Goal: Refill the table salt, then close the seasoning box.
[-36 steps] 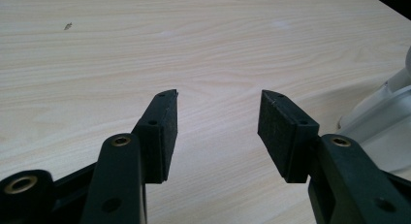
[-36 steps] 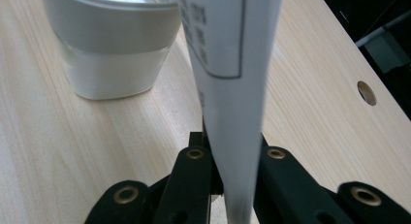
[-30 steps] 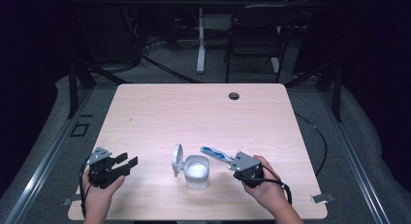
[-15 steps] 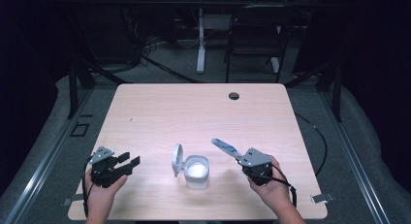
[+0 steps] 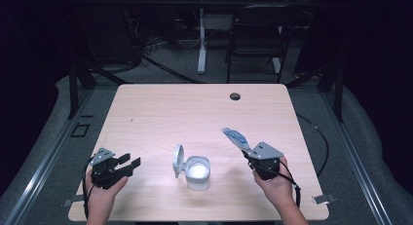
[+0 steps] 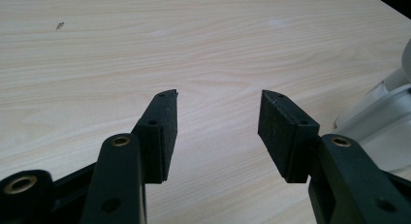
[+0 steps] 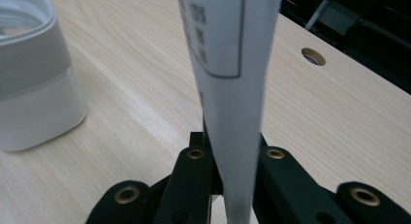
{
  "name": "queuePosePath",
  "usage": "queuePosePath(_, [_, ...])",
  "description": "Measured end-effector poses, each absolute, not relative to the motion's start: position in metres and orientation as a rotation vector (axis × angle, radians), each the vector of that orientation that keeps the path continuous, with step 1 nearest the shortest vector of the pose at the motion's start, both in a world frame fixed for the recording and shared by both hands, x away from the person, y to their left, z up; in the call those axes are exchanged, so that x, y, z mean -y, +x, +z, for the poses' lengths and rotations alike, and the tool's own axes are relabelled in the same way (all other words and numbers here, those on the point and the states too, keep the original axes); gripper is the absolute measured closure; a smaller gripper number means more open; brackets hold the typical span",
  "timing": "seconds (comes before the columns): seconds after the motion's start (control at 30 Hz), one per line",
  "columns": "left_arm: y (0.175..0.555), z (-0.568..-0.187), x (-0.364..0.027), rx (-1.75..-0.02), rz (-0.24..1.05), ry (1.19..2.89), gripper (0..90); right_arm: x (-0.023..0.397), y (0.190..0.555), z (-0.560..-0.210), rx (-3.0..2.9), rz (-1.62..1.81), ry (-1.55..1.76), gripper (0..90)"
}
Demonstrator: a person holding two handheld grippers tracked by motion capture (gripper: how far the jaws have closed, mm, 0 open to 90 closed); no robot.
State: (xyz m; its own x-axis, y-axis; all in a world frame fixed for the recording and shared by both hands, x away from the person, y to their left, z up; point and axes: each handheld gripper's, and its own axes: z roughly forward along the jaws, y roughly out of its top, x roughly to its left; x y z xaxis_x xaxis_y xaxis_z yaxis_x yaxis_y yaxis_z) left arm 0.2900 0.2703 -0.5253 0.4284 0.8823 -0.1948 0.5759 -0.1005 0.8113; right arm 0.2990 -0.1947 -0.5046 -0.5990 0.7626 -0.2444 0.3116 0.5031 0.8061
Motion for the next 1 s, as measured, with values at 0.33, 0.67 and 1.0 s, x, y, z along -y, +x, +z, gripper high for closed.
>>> queuePosePath(0.33, [0.29, -0.526, -0.269, -1.256, 0.427, 1.798, 49.3, 0.202, 0.307, -0.509, -2.107, 0.995, 0.967, 87.5])
queuePosePath(0.67, [0.293, -0.528, -0.266, -1.255, 0.428, 1.801, 49.3, 0.213, 0.315, -0.52, -2.064, 1.025, 1.061, 87.5])
queuePosePath(1.0, [0.292, -0.527, -0.267, -1.251, 0.428, 1.81, 49.3, 0.222, 0.32, -0.532, -2.038, 1.051, 1.172, 87.4])
